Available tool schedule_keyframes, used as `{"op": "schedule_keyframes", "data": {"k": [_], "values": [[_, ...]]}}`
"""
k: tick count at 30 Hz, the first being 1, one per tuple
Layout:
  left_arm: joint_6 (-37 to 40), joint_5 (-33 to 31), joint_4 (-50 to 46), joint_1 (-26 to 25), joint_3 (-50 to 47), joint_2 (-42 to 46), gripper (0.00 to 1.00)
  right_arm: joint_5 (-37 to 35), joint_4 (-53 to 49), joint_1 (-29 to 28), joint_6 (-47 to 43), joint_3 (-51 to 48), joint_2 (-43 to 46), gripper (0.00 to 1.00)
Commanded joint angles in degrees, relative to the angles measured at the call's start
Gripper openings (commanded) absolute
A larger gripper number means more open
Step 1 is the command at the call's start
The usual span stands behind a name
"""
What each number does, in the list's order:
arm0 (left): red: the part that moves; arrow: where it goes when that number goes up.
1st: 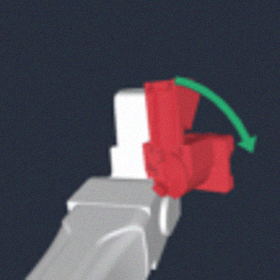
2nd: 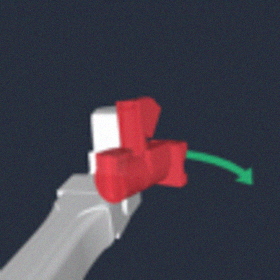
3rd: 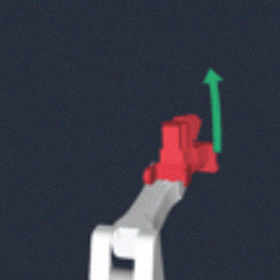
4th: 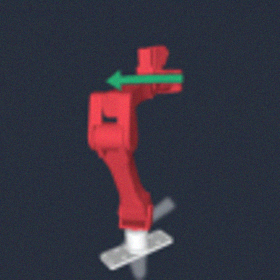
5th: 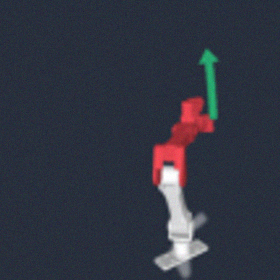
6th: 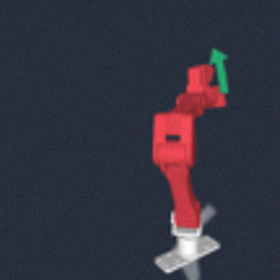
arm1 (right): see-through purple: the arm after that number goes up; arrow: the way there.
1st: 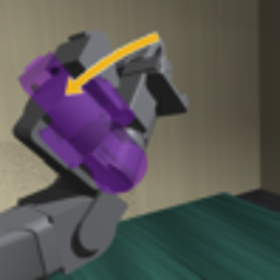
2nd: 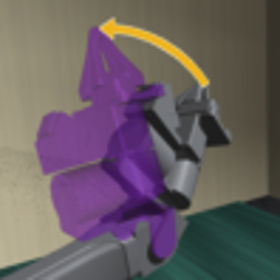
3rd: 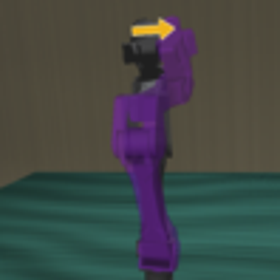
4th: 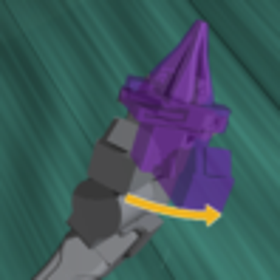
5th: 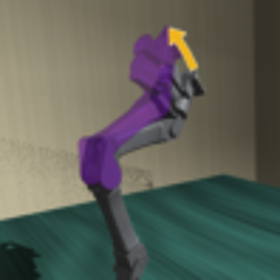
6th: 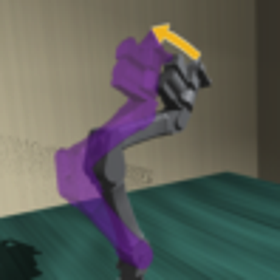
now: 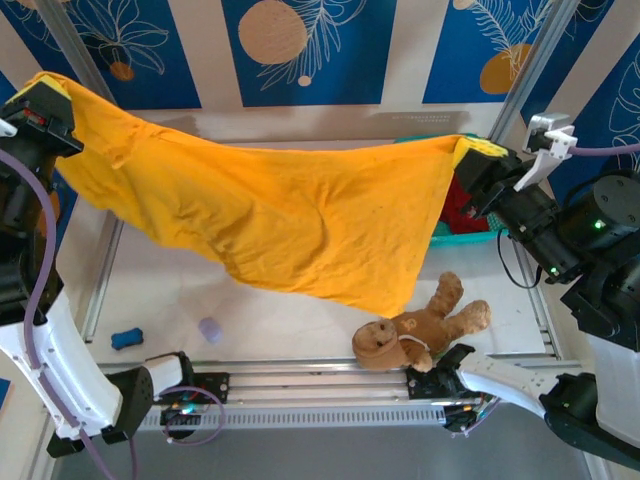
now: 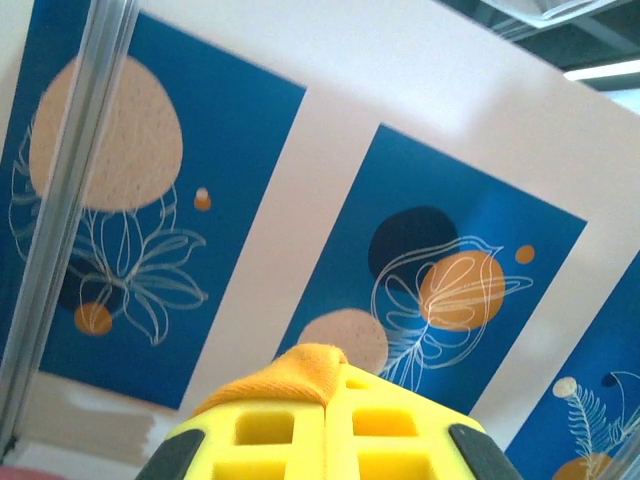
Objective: Fold and stack the t-shirts
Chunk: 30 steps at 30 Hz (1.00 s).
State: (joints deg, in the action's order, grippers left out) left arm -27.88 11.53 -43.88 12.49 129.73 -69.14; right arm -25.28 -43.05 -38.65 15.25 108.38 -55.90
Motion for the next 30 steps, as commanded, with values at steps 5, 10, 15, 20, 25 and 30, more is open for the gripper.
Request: {"op": "schedule_keyframes", "data": {"k": [5, 10, 15, 20, 25, 30], "values": [[1.3, 1.6, 2.7, -0.3, 0.6, -9.2, 0.00, -8.7, 5.9, 1.0, -12.7, 2.5, -9.2, 0.00], [4.3, -0.1, 4.8, -4.8, -3.6, -19.7, 0.00, -1.7, 8.0, 12.8, -5.3, -3.5, -15.5, 0.00], [9.2, -2.0, 9.3, -9.0, -3.2, -35.7, 0.00, 7.5, 14.2, 24.1, 1.2, -9.7, -26.4, 0.00], [8.1, -0.8, 3.7, -9.1, 15.7, -59.3, 0.16, 12.5, 4.5, 28.3, 0.6, 6.2, -50.0, 0.09], [5.0, 1.5, -0.2, -8.4, 24.8, -68.3, 0.62, 13.4, -16.8, 29.7, 0.9, 33.2, -67.6, 0.54], [7.0, -0.2, 0.1, -8.4, 13.8, -58.1, 0.77, 13.9, -22.4, 27.7, 1.0, 28.7, -61.7, 0.56]]}}
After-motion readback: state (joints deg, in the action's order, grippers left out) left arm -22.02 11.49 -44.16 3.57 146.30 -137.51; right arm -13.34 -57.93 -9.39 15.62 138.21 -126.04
